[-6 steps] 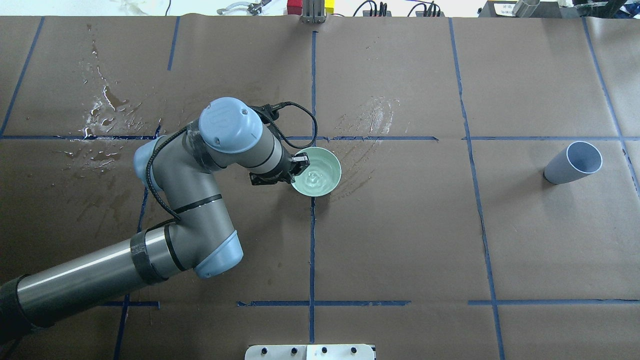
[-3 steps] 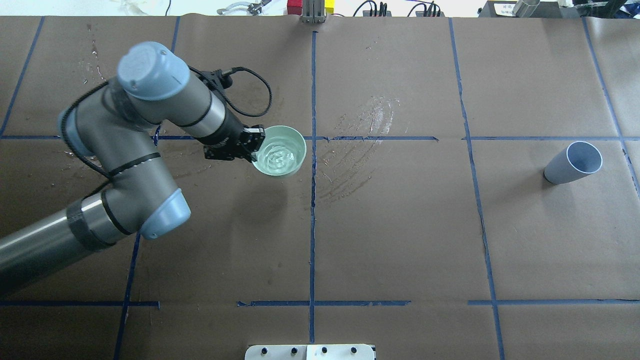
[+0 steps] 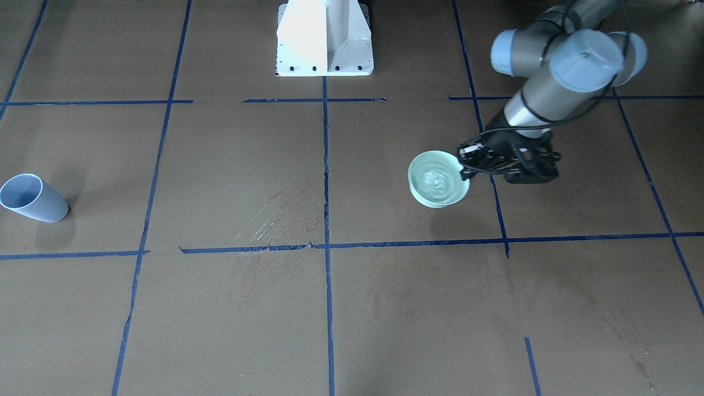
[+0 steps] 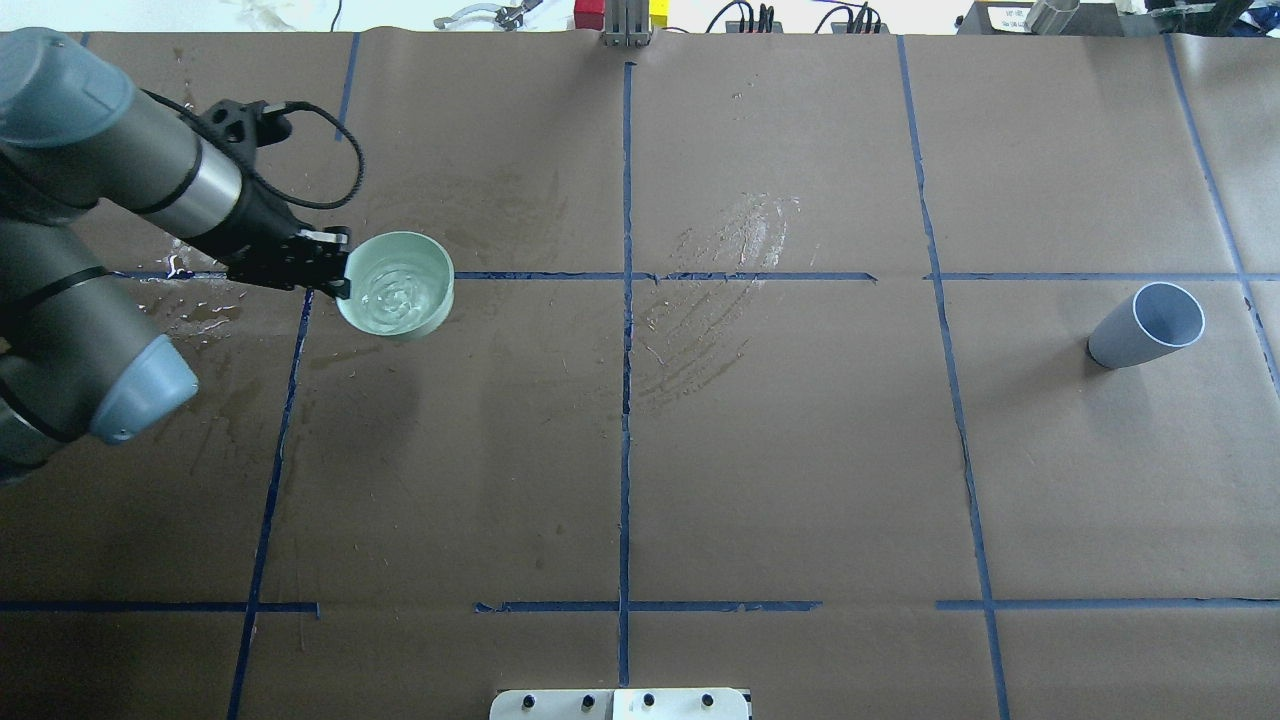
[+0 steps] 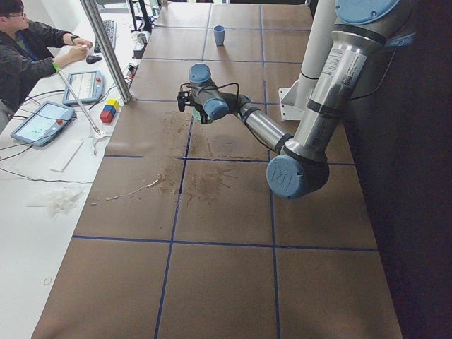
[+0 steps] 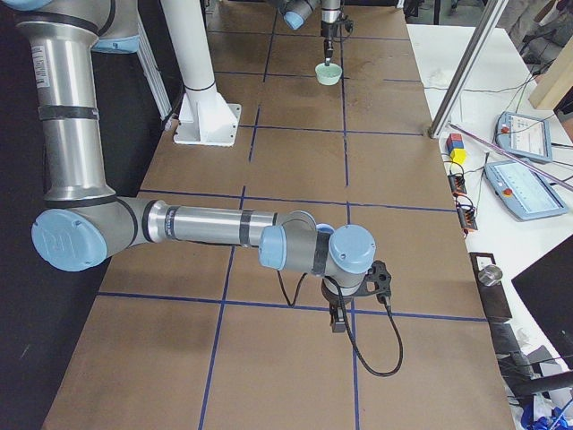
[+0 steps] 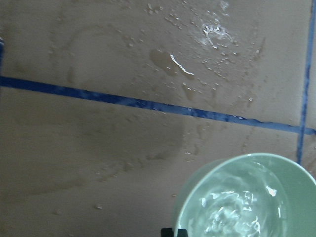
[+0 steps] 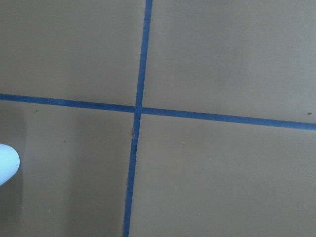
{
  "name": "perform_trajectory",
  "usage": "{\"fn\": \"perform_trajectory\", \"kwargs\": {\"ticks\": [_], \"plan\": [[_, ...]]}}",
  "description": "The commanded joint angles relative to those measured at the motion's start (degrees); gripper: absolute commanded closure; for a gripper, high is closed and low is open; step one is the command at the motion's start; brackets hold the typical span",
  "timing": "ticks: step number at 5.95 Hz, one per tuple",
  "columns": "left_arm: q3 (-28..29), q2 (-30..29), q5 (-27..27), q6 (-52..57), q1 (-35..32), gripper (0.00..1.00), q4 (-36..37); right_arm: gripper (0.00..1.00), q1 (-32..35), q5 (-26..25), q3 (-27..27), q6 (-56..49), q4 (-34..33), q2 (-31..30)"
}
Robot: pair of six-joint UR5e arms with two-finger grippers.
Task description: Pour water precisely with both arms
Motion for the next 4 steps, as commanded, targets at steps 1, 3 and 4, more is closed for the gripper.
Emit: {"fn": "perform_trajectory", "kwargs": {"ticks": [1,3,4], "plan": [[0.21,10.34,-1.41,11.96,-6.57,1.0,-5.95,0.0,0.04,0.0,0.52,0.02,0.0,-0.31],[8.69,17.05,-10.07,21.63,-14.3,1.0,-16.42,0.0,0.04,-0.09,0.96,0.02,0.0,-0.4],[14.31,17.68,-11.77,24.64,-15.73,1.0,-20.81,0.0,0.04,-0.09,0.96,-0.07,0.0,-0.4]]}}
